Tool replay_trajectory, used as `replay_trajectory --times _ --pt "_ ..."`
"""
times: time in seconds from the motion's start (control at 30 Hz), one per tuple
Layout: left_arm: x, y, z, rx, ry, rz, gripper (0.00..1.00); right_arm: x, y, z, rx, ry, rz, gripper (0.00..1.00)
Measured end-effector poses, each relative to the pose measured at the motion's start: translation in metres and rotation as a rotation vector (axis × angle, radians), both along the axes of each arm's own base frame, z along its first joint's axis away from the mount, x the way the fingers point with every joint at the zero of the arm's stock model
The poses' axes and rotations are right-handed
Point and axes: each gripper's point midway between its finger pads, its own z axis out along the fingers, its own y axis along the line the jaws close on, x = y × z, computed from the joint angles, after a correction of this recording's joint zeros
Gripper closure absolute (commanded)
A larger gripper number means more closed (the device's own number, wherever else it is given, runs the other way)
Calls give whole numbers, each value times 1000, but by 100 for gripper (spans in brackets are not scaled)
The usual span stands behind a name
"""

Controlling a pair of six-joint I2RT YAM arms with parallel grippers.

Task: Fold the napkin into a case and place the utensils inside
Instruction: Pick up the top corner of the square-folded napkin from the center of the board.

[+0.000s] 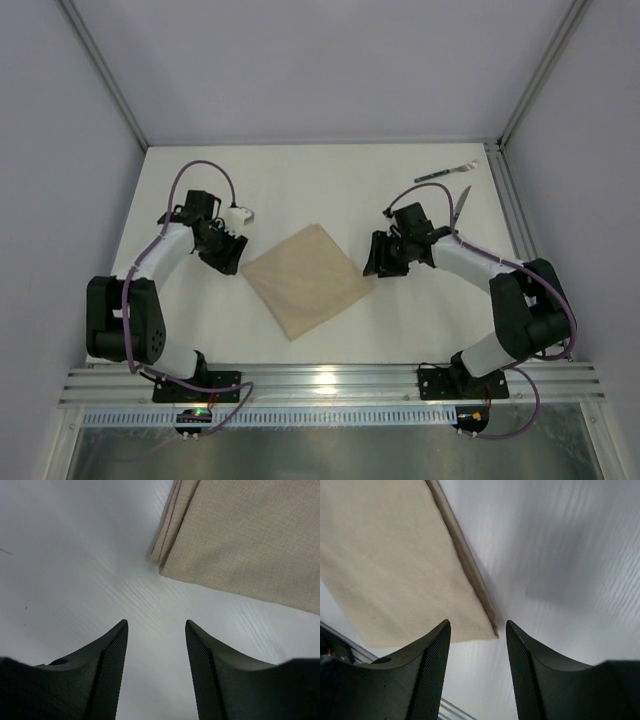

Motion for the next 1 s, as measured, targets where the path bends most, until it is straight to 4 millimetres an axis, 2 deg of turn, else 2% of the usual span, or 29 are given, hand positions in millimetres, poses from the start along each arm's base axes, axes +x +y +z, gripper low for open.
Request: replay_trajectory --times 0.07,0.13,0.2,0.27,0.37,0.4,0.47,0.5,0.6,0.7,0.8,1.0 --pt "-1 -4 -4 0 12 -15 44 28 9 22 -2 -51 23 55" --pt "-1 -10 -9 -1 23 -33 42 68 24 47 5 -126 47 62" --pt "0 -16 -14 -4 36 -44 42 103 39 61 6 -183 66 64" --pt "1 -21 -20 -9 46 -53 43 136 57 69 -1 -235 99 67" --pt "4 -24 -27 -12 54 -52 55 163 82 63 -27 -253 149 67" --pt "5 -24 -29 -11 57 -52 66 168 88 59 -35 -251 163 67" --pt "5 -23 -33 -6 66 -46 75 176 102 46 -54 -243 198 67" --pt "6 -23 -35 -3 69 -45 83 177 108 39 -66 -231 216 66" --pt "7 -21 -40 8 75 -42 95 175 121 19 -93 -199 263 66" --pt "9 -20 -42 16 68 -41 100 168 130 2 -113 -164 302 63" --pt "10 -19 -43 21 62 -39 100 161 132 -8 -128 -141 326 63" --pt "10 -18 -45 25 60 -38 100 158 130 -12 -142 -130 338 62"
